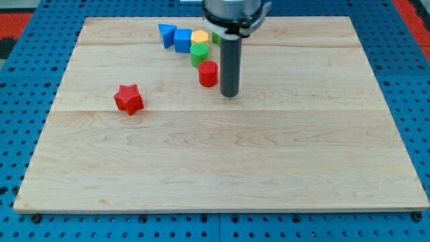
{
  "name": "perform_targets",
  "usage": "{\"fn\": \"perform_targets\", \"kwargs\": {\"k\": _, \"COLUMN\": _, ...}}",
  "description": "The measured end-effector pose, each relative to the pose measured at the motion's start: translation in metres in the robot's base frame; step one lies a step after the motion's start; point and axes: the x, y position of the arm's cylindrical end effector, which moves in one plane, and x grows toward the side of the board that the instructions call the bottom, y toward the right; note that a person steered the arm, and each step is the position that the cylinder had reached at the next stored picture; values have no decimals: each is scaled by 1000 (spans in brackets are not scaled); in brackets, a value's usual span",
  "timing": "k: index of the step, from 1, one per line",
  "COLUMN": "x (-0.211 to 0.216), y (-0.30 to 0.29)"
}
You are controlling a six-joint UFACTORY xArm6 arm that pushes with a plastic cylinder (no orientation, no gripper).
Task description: Move circles vertically with the yellow hexagon
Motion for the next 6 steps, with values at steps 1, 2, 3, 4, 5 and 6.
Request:
{"fn": "perform_targets", "kwargs": {"k": 1, "x": -14, "y": -44}}
{"fn": "perform_targets", "kwargs": {"k": 2, "x": -10, "y": -44}}
{"fn": "perform_targets", "kwargs": {"k": 3, "x": 58, "y": -61}}
{"fn": "perform_targets", "kwargs": {"k": 4, "x": 109, "y": -174}}
{"fn": "perform_targets", "kwargs": {"k": 5, "x": 74, "y": -211}}
{"fn": "perform_targets", "kwargs": {"k": 6, "x": 59, "y": -176}}
